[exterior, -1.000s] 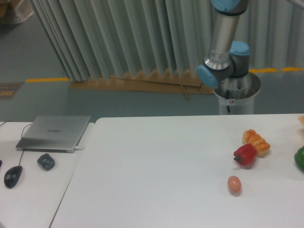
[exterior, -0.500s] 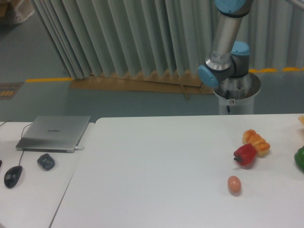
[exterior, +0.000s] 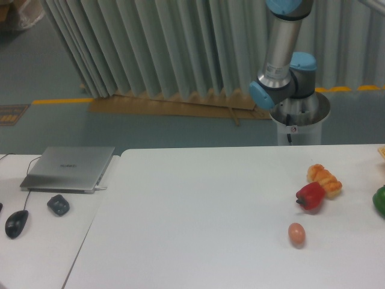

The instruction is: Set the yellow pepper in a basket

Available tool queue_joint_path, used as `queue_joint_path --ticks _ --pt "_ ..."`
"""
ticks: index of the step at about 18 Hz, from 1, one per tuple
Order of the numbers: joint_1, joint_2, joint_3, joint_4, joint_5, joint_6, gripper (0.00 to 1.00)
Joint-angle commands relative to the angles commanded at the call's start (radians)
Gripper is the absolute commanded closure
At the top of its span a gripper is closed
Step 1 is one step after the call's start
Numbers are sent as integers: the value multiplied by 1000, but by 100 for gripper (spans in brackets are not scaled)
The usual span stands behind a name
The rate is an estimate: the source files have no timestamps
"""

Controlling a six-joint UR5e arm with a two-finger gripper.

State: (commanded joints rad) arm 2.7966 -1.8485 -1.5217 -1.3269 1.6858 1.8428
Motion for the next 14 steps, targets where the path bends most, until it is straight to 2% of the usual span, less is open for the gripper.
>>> queue_joint_path --ticks 3,5,9,14 --pt "-61 11 -8 -2 9 -100 0" --pt "-113 28 -11 -27 0 -175 0" --pt "-224 44 -52 -28 -24 -313 0" --pt "-264 64 -87 -22 -74 -408 0"
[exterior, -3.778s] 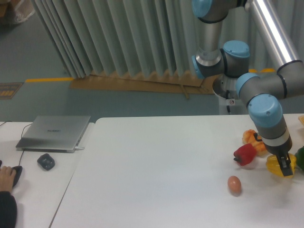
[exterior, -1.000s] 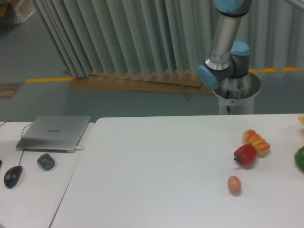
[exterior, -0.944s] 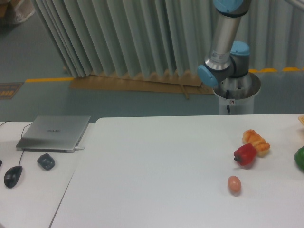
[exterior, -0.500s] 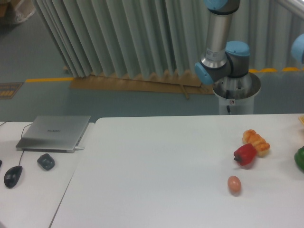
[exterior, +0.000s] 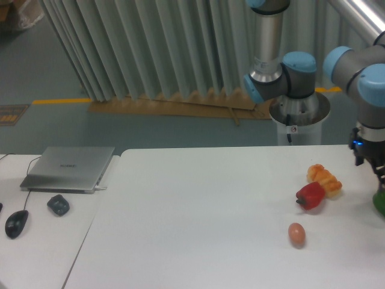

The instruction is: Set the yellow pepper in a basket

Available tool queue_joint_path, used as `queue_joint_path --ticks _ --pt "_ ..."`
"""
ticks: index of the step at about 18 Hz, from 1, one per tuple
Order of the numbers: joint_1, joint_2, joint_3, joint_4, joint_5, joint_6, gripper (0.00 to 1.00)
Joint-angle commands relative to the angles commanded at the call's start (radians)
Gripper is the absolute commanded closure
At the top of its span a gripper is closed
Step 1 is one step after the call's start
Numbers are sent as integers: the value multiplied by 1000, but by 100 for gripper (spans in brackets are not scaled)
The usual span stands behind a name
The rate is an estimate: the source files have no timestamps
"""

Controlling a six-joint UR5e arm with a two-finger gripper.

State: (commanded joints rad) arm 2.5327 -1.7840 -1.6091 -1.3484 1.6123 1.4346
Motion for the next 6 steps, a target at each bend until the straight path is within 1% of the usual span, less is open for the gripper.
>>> queue_joint_path --ticks 1,2,6 --pt "-9 2 0 0 -5 -31 0" --pt "-20 0 0 0 -6 -36 0" --pt "-22 -2 -2 2 -6 -36 0"
